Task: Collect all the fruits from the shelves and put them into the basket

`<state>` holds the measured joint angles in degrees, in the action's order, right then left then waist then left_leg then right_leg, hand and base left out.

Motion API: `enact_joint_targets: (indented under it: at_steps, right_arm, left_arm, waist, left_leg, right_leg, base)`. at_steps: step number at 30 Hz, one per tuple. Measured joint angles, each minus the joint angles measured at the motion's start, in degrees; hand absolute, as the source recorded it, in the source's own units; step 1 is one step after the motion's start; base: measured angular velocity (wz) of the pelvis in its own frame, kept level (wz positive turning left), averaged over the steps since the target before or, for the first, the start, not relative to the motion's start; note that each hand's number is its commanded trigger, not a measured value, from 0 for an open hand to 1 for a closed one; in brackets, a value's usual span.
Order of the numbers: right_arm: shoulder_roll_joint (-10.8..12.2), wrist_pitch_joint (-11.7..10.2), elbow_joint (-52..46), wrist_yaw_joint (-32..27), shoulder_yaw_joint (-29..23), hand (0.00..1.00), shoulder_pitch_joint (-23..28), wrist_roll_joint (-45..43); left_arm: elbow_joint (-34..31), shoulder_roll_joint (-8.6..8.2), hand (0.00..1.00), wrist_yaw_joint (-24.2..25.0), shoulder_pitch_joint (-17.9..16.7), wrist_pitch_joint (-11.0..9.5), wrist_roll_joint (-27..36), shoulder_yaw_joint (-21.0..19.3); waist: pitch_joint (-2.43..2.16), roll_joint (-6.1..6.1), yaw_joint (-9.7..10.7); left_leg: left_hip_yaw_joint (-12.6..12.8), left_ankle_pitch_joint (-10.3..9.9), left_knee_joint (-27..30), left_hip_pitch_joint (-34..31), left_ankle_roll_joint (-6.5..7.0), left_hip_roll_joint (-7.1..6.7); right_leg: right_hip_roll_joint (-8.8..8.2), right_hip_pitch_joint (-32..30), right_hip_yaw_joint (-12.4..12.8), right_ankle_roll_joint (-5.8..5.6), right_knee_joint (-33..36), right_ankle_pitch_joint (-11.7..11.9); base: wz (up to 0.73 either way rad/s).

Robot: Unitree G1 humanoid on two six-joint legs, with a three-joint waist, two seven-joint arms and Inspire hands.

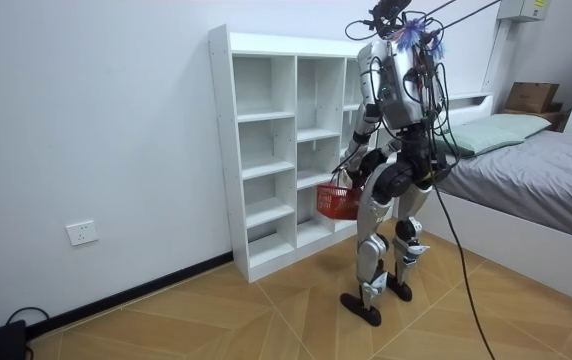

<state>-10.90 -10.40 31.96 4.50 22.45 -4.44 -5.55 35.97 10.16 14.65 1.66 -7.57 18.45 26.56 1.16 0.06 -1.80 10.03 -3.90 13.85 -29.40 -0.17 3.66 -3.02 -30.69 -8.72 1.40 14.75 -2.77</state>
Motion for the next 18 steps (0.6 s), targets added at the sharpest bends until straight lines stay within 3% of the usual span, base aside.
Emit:
enact_joint_targets:
  at_steps: [18]
  right_arm:
    - [-0.11,0.05,4.4,-0.01,0.14,0.0,-1.02,1.12]
  left_arm:
    - [0.0,0.08,1.0,-0.64,0.02,0.03,-0.01,0.08]
  waist:
    - [0.16,0.09,-0.1]
  left_leg:
    - [0.0,-0.01,0.12,0.34,0.01,0.0]
  right_leg:
    - [0.05,0.33,0.51,0.02,0.0,0.02]
  base:
    - [0.0]
